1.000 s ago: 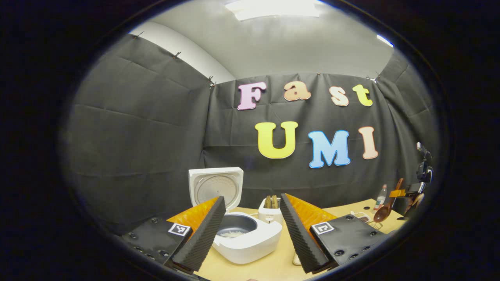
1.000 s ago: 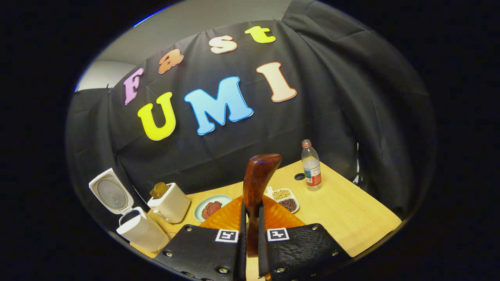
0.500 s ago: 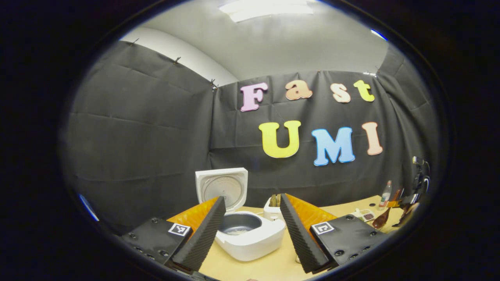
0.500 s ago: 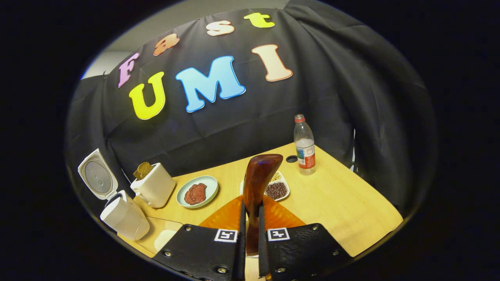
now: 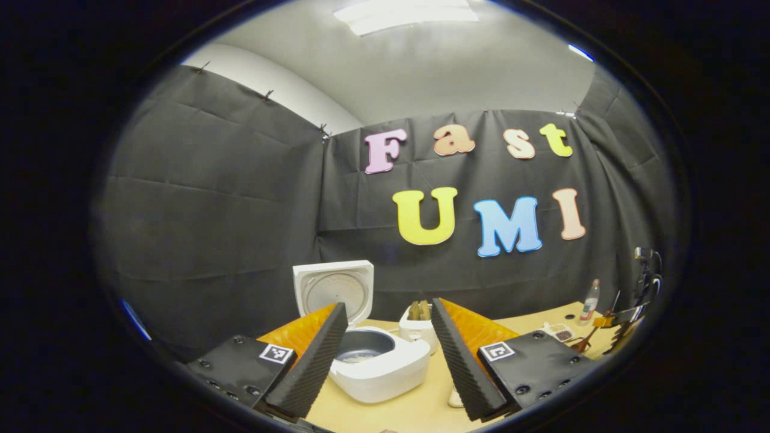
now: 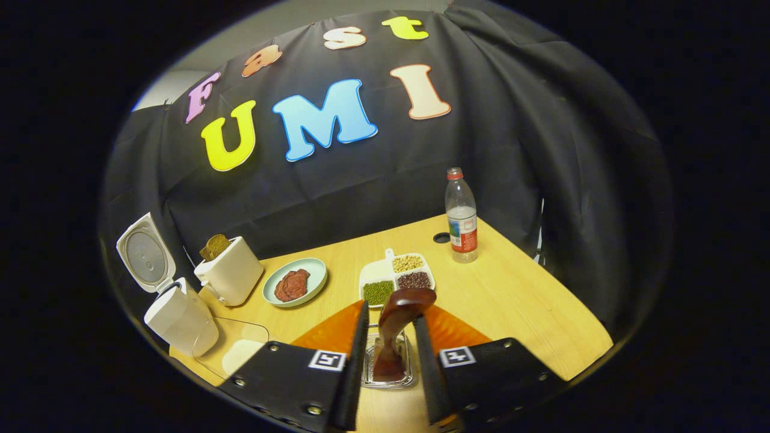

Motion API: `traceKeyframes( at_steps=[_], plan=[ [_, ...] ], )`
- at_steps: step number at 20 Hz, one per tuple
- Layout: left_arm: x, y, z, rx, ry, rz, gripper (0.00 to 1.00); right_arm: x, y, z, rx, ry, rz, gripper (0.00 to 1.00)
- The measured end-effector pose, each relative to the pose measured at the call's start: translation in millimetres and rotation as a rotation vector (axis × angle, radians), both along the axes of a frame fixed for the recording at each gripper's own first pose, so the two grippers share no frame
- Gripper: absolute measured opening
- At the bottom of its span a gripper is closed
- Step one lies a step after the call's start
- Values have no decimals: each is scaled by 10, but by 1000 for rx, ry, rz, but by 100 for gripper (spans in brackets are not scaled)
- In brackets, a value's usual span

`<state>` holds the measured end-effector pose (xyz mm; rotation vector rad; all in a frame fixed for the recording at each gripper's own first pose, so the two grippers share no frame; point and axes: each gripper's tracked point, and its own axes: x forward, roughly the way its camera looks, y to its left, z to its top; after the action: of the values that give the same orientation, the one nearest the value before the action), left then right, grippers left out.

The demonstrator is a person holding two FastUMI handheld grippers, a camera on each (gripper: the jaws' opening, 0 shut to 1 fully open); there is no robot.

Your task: Close the left gripper, press the button to open the rice cooker; take a wooden spoon from the chopstick holder with the right hand, scoop a spoonful of rice and pour it into the rice cooker, then put the wooden spoon back into the chopstick holder.

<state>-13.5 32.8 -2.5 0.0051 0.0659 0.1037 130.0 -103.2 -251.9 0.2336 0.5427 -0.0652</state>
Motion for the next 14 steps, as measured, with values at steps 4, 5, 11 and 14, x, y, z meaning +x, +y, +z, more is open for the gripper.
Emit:
traceKeyframes(
  at_steps=[4,5,11,14],
  plan=[
    [88,-103,-4,-10,-12,-31,97,-91,-240,299,-81,-53,-28,92],
    [123,-104,-18,-8,-10,-39,97,-114,-265,394,-99,-69,-35,96],
    [580,87,-20,-21,-4,-91,95,-381,-107,1156,-145,-183,-57,98],
    [880,288,-11,-42,-4,-94,97,-525,55,1508,-160,-252,-68,98]
  ],
)
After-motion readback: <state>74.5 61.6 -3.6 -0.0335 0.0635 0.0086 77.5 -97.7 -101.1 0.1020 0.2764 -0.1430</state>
